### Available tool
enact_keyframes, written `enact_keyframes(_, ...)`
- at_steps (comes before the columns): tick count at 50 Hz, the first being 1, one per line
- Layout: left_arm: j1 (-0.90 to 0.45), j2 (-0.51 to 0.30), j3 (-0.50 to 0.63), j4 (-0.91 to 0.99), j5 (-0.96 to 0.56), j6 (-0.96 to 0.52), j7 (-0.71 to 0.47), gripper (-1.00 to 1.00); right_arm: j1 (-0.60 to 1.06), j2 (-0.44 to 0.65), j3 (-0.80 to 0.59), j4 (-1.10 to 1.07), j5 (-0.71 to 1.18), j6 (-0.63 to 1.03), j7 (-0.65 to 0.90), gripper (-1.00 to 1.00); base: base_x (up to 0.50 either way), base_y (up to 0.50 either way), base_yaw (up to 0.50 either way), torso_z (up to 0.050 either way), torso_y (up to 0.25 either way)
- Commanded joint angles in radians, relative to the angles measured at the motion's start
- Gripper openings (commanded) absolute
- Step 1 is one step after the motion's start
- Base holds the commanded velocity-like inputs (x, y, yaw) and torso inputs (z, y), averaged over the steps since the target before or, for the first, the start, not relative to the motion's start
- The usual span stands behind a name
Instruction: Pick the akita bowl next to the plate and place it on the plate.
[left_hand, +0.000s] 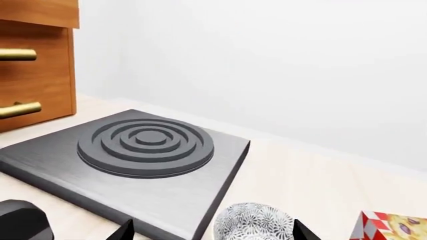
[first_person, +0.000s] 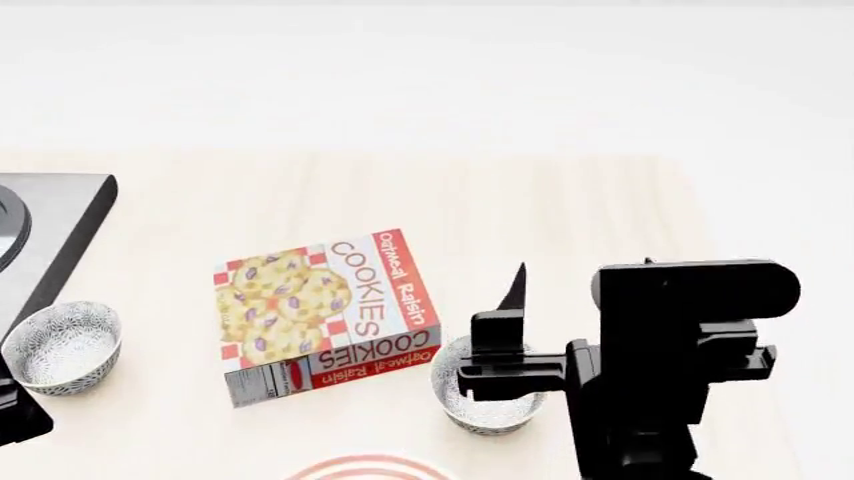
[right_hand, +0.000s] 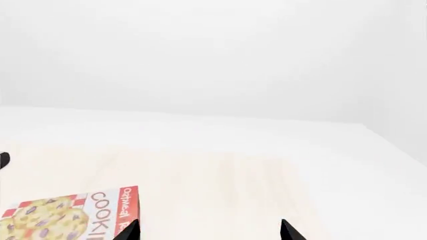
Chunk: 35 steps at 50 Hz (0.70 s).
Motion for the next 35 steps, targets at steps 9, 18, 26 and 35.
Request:
enact_keyframes(9,-0.004,-0.001,0.006,-0.018,0.000,0.016,-0.004,1.00,0.293,-0.035,-0.015,0.437,-0.002,0.092,-0.015,1.00,0.00,0.00,0.00,0.000,0.000)
enact_keyframes(18,-0.006,-0.001,0.009,-0.032,0.000,0.029,-0.002,1.00,0.400,-0.049,-0.032,0.609,0.002,0.132,-0.035,1.00,0.00,0.00,0.00,0.000,0.000)
enact_keyframes(26,-0.008,-0.003,0.011,-0.032,-0.002,0.027,-0.006,1.00,0.482,-0.070,-0.028,0.784,0.006,0.103,-0.065,1.00,0.00,0.00,0.00,0.000,0.000)
enact_keyframes(35,-0.007,-0.005,0.013,-0.031,-0.005,0.027,-0.007,1.00,0.611,-0.098,-0.087,1.085,-0.035,0.024,-0.109,1.00,0.00,0.00,0.00,0.000,0.000)
